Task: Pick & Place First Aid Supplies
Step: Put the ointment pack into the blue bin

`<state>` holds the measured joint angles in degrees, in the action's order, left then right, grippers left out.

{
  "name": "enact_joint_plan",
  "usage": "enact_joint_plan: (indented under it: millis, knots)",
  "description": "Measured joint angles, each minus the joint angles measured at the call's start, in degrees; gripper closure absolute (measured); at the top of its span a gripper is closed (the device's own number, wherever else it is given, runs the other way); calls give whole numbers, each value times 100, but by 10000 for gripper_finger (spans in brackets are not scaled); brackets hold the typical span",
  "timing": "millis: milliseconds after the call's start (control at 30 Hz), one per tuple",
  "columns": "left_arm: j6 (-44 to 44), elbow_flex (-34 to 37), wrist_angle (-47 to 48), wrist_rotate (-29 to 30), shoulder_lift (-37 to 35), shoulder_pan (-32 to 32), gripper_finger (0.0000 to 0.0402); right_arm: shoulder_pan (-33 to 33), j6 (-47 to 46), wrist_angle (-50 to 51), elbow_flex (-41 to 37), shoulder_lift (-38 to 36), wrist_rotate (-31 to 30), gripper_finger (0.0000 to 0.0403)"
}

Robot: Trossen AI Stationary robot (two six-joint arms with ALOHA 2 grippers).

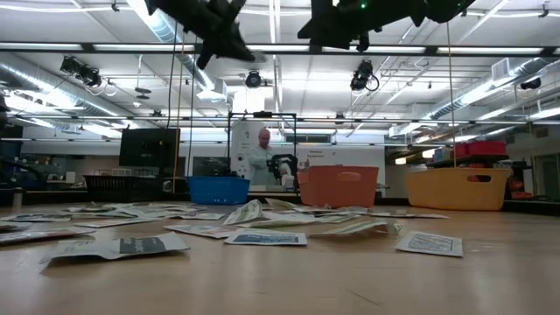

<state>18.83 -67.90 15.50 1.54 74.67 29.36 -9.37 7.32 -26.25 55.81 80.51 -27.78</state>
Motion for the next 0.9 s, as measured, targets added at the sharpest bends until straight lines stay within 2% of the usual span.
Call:
enact_joint_plan:
  millis: [200, 333, 667, 900]
  knots:
    - [-3, 7, 785, 221, 74, 466, 399, -2, -247, 46, 0, 0, 183, 206]
    - [-2, 1, 807, 245, 280, 629, 397, -2, -236, 56, 0, 0, 183, 209]
    - [288, 1, 890, 409, 1425, 842, 394, -2, -237, 64, 0, 0, 179, 209]
    - [393, 1, 1382, 494, 2028, 903, 398, -2, -237, 92, 0, 0, 179, 209]
